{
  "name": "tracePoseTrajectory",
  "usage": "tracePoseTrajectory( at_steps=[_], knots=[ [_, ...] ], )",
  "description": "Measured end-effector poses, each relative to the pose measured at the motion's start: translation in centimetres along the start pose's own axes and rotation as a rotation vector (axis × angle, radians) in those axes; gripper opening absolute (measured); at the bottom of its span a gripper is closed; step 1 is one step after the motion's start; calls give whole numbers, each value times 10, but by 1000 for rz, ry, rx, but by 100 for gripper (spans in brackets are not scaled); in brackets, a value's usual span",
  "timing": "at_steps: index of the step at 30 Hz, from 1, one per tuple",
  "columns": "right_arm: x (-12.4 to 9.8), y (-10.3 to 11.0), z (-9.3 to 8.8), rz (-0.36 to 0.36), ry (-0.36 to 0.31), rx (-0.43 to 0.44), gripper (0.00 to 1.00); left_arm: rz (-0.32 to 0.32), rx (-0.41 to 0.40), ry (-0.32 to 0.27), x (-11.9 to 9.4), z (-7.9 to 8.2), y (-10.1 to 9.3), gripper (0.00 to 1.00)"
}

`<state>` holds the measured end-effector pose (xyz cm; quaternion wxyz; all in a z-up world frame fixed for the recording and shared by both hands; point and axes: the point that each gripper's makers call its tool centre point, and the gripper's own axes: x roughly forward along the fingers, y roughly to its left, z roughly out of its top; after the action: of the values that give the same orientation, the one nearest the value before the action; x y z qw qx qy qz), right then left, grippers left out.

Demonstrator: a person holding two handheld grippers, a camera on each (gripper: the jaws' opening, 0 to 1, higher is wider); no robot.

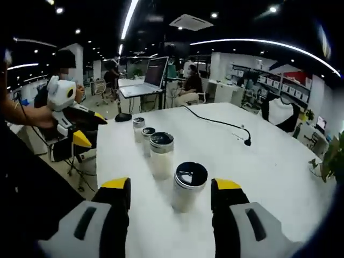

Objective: Rotate the seasoning bottle until the label or dispensing opening points toward the visible target arrow and the bottle remains upright within the marked orientation range

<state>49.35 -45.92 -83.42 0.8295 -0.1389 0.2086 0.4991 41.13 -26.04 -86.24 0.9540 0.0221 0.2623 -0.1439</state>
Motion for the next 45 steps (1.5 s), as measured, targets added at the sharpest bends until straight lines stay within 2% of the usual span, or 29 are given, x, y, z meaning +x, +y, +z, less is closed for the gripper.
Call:
tracePoseTrajectory(
  at_steps=[2, 4, 7, 9, 12, 16, 19, 23, 24, 26, 28, 30, 33, 36, 38, 39, 43, 45],
  knots=[
    [-4, 4, -3, -54, -14, 39, 60, -10, 18, 7, -3, -2, 2, 74],
    [-6, 9, -5, -74, -26, 82, 61, -16, 25, 3, -6, -4, 6, 74],
    [-11, 15, -4, -151, -72, 192, 61, -38, 26, -3, -10, -6, 13, 74],
    [-14, 30, -8, -185, -77, 256, 61, -56, 14, 10, -14, -9, 17, 74],
    [-15, 46, -11, -213, -74, 250, 62, -74, 24, -13, -20, -8, 21, 75],
    [-15, 70, -24, -259, -45, 291, 62, -114, 23, 2, -24, -19, 27, 75],
    [-17, 75, -28, -283, -39, 316, 62, -148, 56, 17, -28, -24, 28, 75],
    [-19, 76, -29, -306, -49, 348, 61, -153, 71, 34, -35, -29, 32, 75],
    [-20, 76, -30, -315, -68, 366, 61, -140, 65, 32, -38, -30, 36, 75],
    [-19, 75, -34, -321, -66, 375, 61, -91, 17, 27, -41, -30, 44, 75],
    [-19, 72, -41, -325, -37, 393, 60, -72, -23, 40, -43, -31, 44, 75],
    [-20, 71, -39, -320, -44, 377, 60, -64, -34, 8, -40, -26, 44, 75],
    [-21, 65, -41, -316, -59, 367, 60, -58, -43, 10, -32, -28, 42, 75],
    [-19, 62, -46, -310, -47, 414, 60, -44, -67, 18, -29, -26, 45, 76],
    [-17, 62, -42, -296, -59, 390, 59, -57, -85, -30, -27, -15, 44, 79],
    [-15, 59, -40, -293, -70, 343, 60, -56, -92, -29, -26, -15, 44, 82],
    [-10, 55, -37, -284, -75, 402, 66, -44, -117, -23, -22, -13, 46, 92],
    [-11, 54, -33, -288, -97, 395, 69, -52, -108, -30, -21, -11, 46, 100]
  ],
)
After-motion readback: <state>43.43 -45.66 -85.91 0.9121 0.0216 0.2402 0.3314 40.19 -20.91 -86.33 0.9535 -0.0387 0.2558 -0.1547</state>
